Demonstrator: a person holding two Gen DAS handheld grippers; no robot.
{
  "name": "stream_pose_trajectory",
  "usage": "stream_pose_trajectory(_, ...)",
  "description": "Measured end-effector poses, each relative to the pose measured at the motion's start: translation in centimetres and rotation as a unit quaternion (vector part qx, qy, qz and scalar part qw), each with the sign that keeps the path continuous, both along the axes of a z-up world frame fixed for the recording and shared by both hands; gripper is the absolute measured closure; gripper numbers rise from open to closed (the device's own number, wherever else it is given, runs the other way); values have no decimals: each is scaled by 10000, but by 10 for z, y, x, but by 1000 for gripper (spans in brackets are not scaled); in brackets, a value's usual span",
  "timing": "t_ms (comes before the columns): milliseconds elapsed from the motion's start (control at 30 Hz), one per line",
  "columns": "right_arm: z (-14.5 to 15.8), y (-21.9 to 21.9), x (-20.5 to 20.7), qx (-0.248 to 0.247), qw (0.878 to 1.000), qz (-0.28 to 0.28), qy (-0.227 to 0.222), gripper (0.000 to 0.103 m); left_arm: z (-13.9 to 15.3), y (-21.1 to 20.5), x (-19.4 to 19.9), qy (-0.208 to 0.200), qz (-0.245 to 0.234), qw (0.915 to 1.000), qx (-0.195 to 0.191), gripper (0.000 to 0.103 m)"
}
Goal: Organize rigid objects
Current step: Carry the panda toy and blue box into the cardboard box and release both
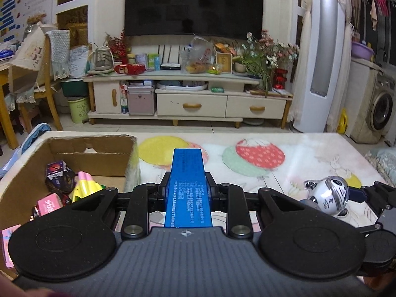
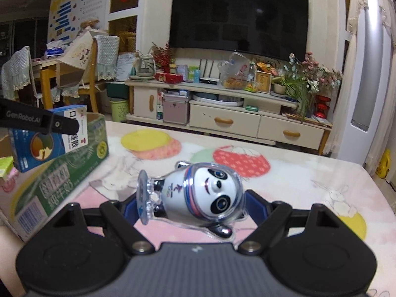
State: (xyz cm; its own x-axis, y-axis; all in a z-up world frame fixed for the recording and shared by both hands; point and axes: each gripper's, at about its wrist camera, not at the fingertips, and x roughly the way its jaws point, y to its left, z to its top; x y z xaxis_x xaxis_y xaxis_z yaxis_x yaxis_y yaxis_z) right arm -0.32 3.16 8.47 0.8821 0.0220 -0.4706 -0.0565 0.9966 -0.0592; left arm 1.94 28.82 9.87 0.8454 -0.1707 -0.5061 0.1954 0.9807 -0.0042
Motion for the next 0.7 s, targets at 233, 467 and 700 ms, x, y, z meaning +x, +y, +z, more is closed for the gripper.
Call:
stream_pose_trajectory(233,13,22,10,17,9994,320,-100,19,7,16,2,-99,249,9996,-122,73)
stream_pose_trajectory(467,26,50,32,43,9973,711,-202,19,17,38,5,-232,586,9977,-235,73)
stream_pose_trajectory(700,37,78,61,129,9929,1135,-332,19,19,66,18,-176,1059,9936,-360,73)
